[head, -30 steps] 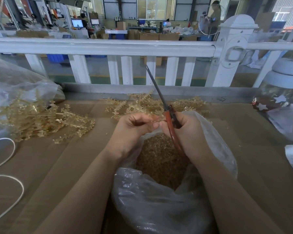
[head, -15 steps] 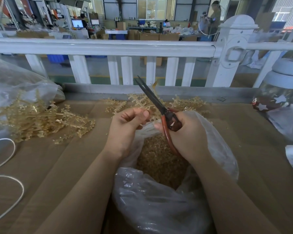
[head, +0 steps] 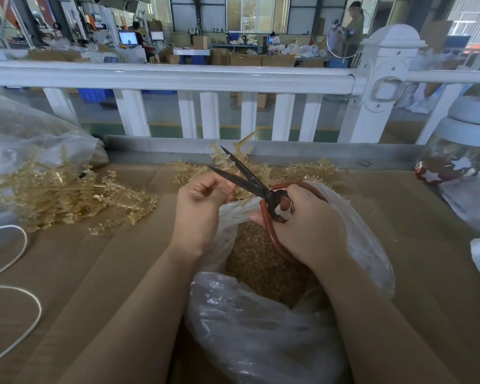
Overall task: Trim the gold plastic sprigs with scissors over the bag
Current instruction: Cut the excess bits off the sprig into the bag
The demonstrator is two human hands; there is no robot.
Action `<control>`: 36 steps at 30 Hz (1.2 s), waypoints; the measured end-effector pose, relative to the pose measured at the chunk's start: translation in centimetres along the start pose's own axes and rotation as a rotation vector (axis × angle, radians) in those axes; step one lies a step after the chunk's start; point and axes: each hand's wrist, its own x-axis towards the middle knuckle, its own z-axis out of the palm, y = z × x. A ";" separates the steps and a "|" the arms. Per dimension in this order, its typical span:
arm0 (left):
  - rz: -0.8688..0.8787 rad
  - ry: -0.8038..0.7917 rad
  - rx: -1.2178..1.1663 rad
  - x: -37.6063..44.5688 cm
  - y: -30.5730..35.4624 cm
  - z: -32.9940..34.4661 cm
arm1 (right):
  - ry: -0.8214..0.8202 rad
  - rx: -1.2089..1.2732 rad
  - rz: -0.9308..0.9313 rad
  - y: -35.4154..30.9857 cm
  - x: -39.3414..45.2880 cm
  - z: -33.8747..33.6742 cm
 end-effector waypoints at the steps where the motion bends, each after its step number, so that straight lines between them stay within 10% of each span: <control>1: 0.001 -0.001 0.001 0.0 0.0 -0.1 | -0.007 0.001 0.003 0.0 0.0 0.0; 36: -0.182 0.067 -0.235 -0.3 1.3 0.1 | 0.042 0.075 -0.041 0.1 -0.3 0.4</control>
